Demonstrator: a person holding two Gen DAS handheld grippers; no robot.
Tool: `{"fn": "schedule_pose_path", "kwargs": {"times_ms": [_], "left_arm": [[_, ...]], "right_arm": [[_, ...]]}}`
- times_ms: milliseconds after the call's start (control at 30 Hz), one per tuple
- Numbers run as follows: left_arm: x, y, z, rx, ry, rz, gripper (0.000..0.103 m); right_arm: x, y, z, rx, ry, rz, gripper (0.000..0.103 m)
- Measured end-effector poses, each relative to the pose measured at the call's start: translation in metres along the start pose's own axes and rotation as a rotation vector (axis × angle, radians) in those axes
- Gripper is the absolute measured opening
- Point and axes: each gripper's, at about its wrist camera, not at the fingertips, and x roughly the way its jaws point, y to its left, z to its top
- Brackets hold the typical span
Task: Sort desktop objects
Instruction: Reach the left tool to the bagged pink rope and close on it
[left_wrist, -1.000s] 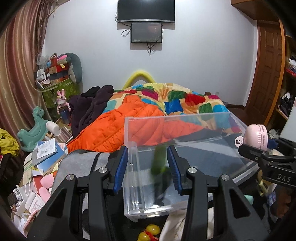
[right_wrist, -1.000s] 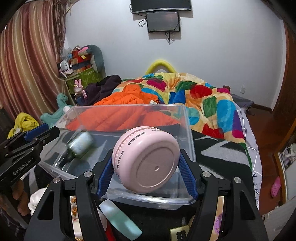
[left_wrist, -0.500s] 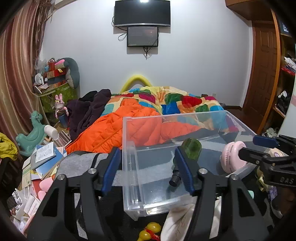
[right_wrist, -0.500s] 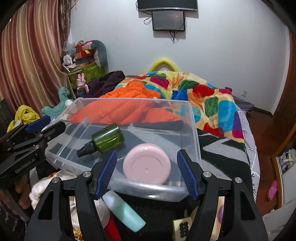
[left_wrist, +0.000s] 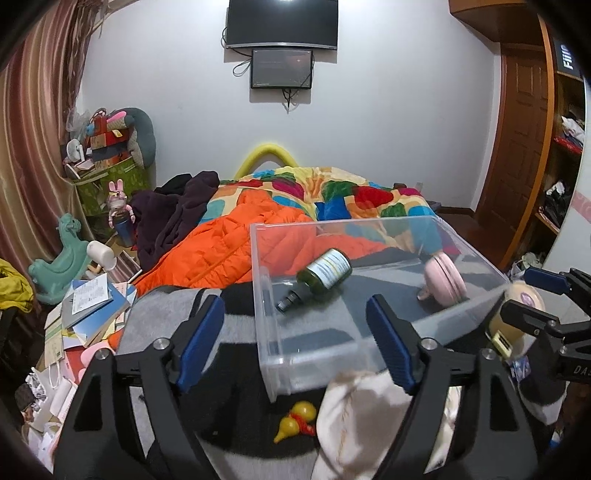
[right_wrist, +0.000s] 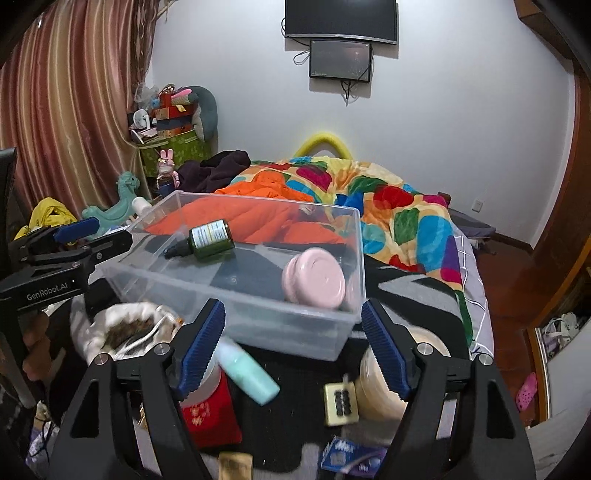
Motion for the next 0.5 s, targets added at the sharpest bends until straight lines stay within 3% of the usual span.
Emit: {"fn": "schedule_pose_path", "kwargs": {"times_ms": [133, 500], "left_arm": [[-0.017, -0.003, -0.009, 0.022, 0.009, 0.000, 0.089], [-0.062, -0.013, -0.046, 0.053, 0.062, -0.011, 0.095]], "right_arm": [[-0.016, -0.002, -0.008, 0.021, -0.010, 0.015, 0.082], [-0.051, -0.005, -0.041, 0.040, -0.021, -0.014, 0.082]]}}
